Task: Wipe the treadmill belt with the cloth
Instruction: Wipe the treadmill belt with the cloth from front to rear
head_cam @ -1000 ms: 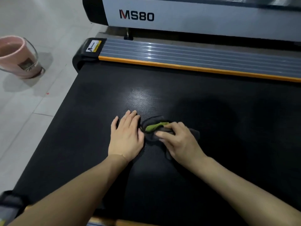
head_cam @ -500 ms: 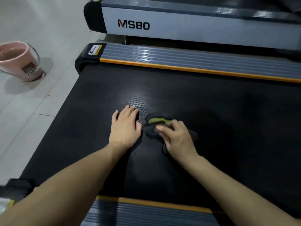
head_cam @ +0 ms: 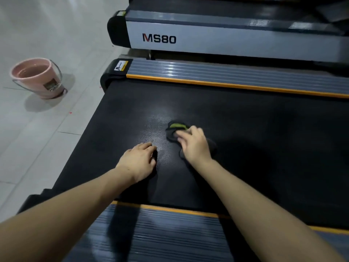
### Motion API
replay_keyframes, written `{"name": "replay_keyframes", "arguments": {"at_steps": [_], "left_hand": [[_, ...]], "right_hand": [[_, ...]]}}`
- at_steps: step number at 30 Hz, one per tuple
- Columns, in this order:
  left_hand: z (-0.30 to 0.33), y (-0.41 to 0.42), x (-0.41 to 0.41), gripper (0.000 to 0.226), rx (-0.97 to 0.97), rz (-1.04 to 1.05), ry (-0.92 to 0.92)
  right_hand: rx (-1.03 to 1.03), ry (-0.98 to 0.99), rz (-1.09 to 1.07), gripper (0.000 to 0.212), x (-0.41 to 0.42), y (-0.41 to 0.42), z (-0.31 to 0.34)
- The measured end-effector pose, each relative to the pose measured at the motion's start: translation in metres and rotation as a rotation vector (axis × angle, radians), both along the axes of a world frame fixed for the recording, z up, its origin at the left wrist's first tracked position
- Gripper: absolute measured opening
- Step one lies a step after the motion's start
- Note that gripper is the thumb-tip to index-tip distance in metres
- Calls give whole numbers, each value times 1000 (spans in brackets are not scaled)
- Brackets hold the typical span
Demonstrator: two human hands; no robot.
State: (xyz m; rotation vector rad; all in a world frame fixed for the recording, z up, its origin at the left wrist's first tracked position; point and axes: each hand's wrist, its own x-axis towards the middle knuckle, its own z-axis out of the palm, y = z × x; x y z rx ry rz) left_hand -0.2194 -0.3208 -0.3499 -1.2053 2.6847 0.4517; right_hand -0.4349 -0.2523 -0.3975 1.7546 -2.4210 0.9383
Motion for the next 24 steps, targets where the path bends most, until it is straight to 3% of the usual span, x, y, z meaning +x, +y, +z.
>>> {"name": "replay_keyframes", "arguments": {"at_steps": [3,6,9,13,15,19,21,24], "left_hand": [[5,15,2,50,-7,4,10],[3,36,-1,51,-28,-30,1],[-2,49,1,54,-27,-60,-59],[7,51,5,56,20,-86,-81],[12,49,4,56,36,-96,-98],[13,47,-1,56,-8,-130,-114],[12,47,-7,56,-20,-161,-112],[6,44,-12,54,-48,-127,-32]], "right_hand": [[16,93,65,24,-13,39,3],[46,156,-255,23,-68,69,10],[126,73,-549,26,-101,97,13],[41,-99,-783,19,-56,69,12],[-9,-91,-673,16,-14,38,13],[38,95,-180,24,10,18,12],[21,141,-175,27,-29,37,7],[24,109,-446,27,-94,82,6]]}}
